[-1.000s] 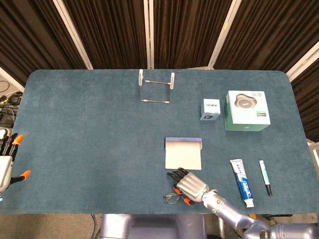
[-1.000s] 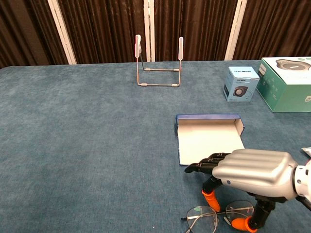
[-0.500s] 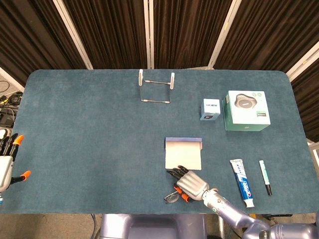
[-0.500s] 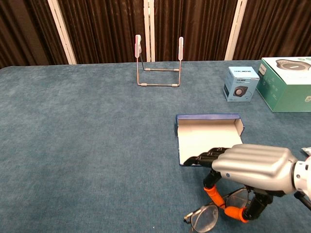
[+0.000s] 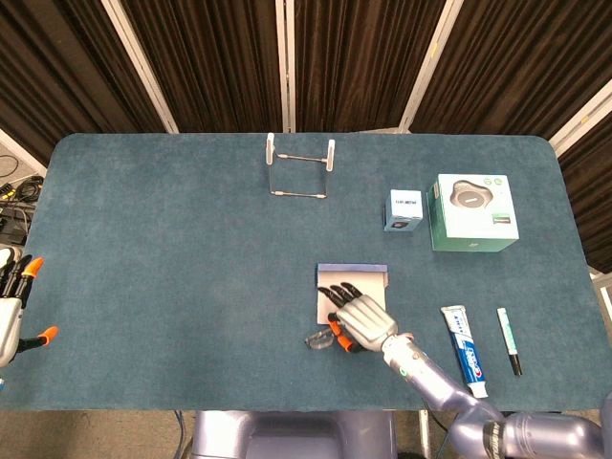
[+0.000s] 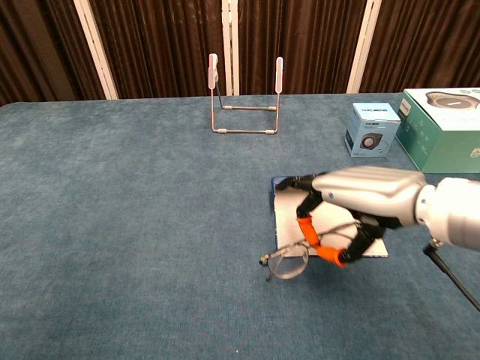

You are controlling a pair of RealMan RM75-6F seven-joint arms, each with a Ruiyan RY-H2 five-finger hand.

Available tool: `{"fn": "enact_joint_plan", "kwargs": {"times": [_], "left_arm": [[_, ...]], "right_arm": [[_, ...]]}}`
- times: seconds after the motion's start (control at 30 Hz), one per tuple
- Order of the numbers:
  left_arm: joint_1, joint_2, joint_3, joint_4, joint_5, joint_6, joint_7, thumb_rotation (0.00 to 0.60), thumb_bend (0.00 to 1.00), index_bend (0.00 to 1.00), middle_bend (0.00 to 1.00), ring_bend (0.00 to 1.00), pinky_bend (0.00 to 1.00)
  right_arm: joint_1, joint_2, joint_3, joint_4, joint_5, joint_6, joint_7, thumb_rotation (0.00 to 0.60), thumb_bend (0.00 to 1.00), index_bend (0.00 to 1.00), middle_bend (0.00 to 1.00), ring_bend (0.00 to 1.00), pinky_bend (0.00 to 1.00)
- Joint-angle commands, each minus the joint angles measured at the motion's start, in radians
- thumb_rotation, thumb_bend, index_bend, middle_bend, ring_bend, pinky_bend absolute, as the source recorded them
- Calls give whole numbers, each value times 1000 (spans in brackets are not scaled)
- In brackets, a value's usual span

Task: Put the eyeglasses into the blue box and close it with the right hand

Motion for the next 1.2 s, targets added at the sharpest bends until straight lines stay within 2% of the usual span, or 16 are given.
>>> {"fn": "enact_joint_plan", "kwargs": {"times": [0.03,0.17,0.33,0.8,0.97,1.07,1.13,1.2], "left_arm": [[-1,2,-2,3,-6,-5,-6,600,0,0,0,0,0],[-5,3,-7,10,-18,-15,-17,600,0,0,0,0,0],[-9,2,-8,18,-28,-29,-26,600,0,0,0,0,0],[-14,-3,-5,22,-34,-38,-23,600,0,0,0,0,0],[-15,-4,-3,21,-33,-39,-19,600,0,0,0,0,0],[-14,-4,-2,20,-32,-37,-18,600,0,0,0,0,0],[-14,-3,-2,19,-31,-36,-18,600,0,0,0,0,0],[-14,-3,-2,18,-30,-35,-18,600,0,0,0,0,0]], "right_arm": [[37,-55,45,69,72,8,-51,600,380,622,0,0,0],[66,-103,70,149,125,16,-89,600,385,622,0,0,0],[80,-121,86,207,156,19,-81,600,387,622,0,0,0],[82,-121,94,283,184,30,-39,600,393,622,0,0,0],[76,-109,82,292,195,29,-40,600,391,619,0,0,0],[73,-107,73,290,201,28,-45,600,370,560,0,0,0],[73,-108,71,289,203,32,-47,600,292,470,0,0,0],[72,-108,70,287,203,37,-51,600,138,342,0,0,0]]}}
